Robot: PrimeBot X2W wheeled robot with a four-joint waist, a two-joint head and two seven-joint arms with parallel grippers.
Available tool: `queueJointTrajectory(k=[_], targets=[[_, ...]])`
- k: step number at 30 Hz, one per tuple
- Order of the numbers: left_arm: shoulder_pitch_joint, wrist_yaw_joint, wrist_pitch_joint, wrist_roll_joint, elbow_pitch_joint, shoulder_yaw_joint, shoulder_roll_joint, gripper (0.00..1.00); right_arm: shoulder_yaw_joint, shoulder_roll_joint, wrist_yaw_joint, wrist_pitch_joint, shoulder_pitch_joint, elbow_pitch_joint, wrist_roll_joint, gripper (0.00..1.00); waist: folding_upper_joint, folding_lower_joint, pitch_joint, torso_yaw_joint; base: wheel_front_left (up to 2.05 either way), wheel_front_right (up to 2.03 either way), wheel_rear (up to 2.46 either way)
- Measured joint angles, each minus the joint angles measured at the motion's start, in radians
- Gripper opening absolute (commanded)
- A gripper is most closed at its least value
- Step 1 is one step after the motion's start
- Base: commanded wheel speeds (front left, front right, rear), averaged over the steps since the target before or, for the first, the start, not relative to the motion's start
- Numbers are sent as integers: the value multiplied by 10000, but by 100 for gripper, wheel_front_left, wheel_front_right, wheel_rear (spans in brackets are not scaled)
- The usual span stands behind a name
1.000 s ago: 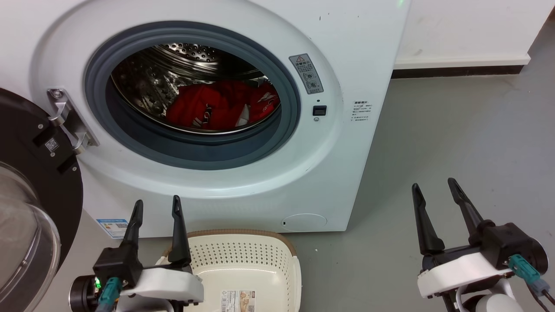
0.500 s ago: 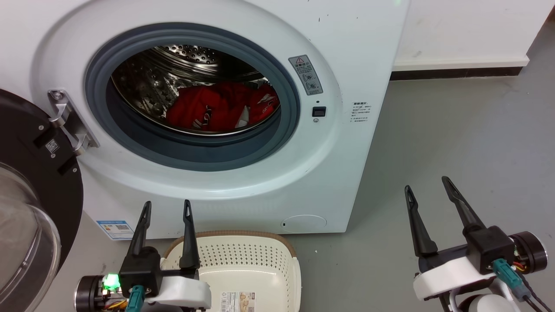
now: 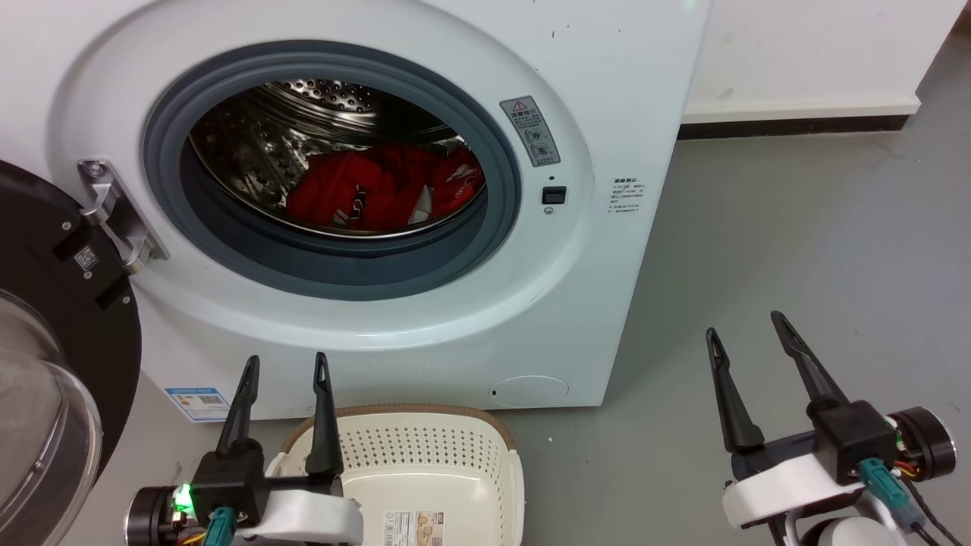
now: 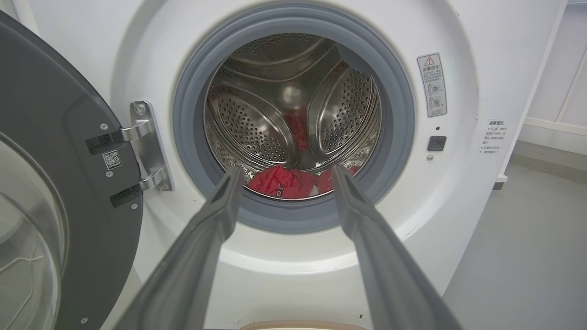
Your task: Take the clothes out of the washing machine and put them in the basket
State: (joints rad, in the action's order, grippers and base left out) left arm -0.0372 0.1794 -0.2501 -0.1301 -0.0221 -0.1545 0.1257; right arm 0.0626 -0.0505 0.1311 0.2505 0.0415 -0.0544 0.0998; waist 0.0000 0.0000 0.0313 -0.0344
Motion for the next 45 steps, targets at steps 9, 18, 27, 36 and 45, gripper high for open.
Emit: queueJointTrajectory(k=[9, 18, 27, 36, 45], targets=[[-178, -1670, -128, 27, 362, 972, -518, 100, -153, -2, 0, 128, 6, -337, -708, 100, 0, 0, 37, -27, 0, 0, 0], [-171, -2226, -128, 370, 546, 1461, -721, 100, -226, -4, 0, 128, 20, -903, -1145, 100, 0, 0, 39, -1, 0, 0, 0], [-172, -2224, -128, 291, 508, 1482, -736, 100, -236, -4, 0, 128, 112, -1066, -1244, 100, 0, 0, 67, 1, 0, 0, 0], [-72, -2332, -128, -48, 832, 1526, -740, 100, -343, -2, 0, 128, 244, -1087, -1438, 100, 0, 0, 438, -85, 0, 0, 0], [1385, -2828, -130, 426, 1622, 1810, -533, 100, -412, -4, 0, 128, 1206, -713, -1662, 100, 0, 0, 1827, -396, 0, 0, 0]])
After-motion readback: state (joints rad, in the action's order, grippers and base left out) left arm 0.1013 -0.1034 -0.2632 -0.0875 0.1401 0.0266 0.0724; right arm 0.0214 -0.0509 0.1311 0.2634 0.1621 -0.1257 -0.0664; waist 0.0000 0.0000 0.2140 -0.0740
